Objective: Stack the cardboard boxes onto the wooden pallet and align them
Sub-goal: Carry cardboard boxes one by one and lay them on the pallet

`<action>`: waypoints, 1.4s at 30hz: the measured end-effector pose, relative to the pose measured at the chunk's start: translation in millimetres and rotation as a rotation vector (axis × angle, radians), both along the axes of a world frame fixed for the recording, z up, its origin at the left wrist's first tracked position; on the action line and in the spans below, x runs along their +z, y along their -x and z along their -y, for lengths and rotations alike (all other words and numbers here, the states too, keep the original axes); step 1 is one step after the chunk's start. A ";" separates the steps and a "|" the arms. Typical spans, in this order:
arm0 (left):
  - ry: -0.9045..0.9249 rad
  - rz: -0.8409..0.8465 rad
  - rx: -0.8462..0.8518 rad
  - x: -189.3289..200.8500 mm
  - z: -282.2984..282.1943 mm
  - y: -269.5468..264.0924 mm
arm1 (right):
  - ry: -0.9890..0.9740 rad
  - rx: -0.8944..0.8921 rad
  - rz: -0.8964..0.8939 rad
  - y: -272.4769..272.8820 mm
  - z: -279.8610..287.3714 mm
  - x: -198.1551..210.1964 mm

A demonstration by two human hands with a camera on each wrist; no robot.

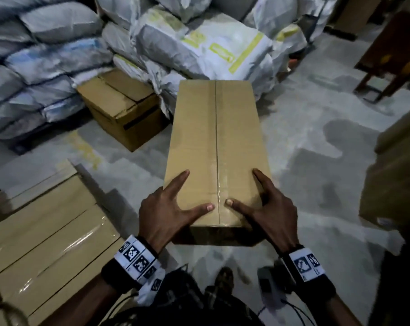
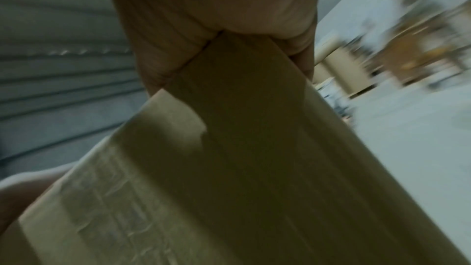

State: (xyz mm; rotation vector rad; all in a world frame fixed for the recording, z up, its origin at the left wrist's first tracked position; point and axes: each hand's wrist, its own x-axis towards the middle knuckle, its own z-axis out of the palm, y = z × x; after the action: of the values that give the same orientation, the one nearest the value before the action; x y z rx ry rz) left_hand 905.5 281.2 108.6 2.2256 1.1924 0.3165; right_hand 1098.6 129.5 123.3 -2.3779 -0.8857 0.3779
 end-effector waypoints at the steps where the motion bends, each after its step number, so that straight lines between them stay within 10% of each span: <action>1: -0.003 -0.008 0.029 0.9 -11.4 -12.3 | 0.012 0.045 0.008 -18.7 -18.3 1.1; 17: 0.029 -0.047 0.550 -36.9 -343.2 -94.8 | -0.003 0.564 -0.026 -147.3 -461.5 -20.2; 42: -0.042 -0.203 1.439 -17.6 -754.5 -5.9 | 0.066 1.392 -0.105 11.9 -1072.8 -26.8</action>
State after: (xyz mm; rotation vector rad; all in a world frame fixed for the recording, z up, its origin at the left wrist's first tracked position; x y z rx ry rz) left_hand 911.4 1035.8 91.0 1.0341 2.7145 0.6362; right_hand 1086.7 1202.3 96.4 -1.3769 -2.3577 1.0051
